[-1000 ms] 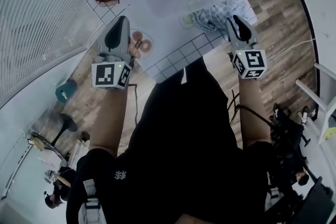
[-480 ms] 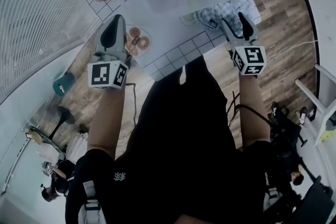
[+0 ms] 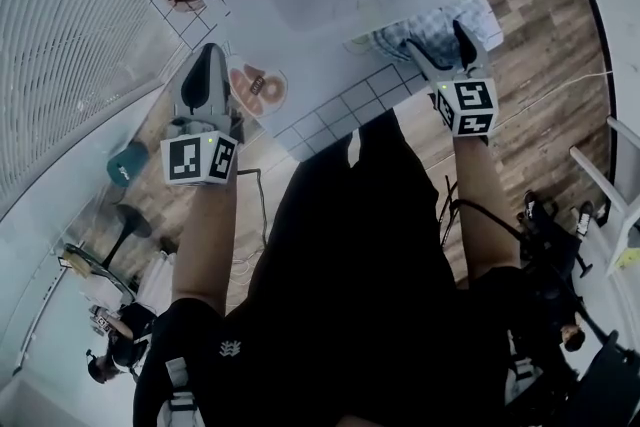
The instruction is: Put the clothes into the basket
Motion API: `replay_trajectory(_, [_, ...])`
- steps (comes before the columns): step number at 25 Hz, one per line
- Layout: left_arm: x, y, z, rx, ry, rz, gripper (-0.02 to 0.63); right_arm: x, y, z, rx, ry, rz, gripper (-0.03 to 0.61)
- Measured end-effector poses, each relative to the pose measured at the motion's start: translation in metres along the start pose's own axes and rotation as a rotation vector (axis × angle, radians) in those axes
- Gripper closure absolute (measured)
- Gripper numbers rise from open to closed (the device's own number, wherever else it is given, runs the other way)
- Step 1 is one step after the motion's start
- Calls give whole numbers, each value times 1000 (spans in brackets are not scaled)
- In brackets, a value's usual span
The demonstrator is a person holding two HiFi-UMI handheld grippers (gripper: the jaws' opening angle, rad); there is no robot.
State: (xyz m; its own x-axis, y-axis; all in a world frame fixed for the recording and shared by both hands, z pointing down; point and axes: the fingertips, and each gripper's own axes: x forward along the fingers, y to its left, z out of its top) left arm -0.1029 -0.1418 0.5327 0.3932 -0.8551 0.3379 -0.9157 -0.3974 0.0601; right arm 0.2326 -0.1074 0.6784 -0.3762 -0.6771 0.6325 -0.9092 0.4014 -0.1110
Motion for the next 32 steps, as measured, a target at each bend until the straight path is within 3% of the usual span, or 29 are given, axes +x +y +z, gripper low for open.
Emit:
replay_trajectory(11, [0, -4, -11, 1, 32, 26, 607, 18, -12, -22, 64, 86, 31, 194])
replay_trajectory(15, [-3, -7, -11, -7, 29, 42, 607, 18, -15, -28, 86, 113, 66, 250])
replay_trajectory(20, [-15, -12, 4, -2, 0, 76, 607, 12, -14, -23, 72, 110, 83, 394])
replay_trajectory(23, [-25, -10, 15, 10, -14, 99, 607, 7, -13, -19, 79, 96, 74, 448])
replay_trajectory(32, [-47, -10, 43, 22, -62, 112, 607, -22, -3, -11, 108, 48, 77, 474])
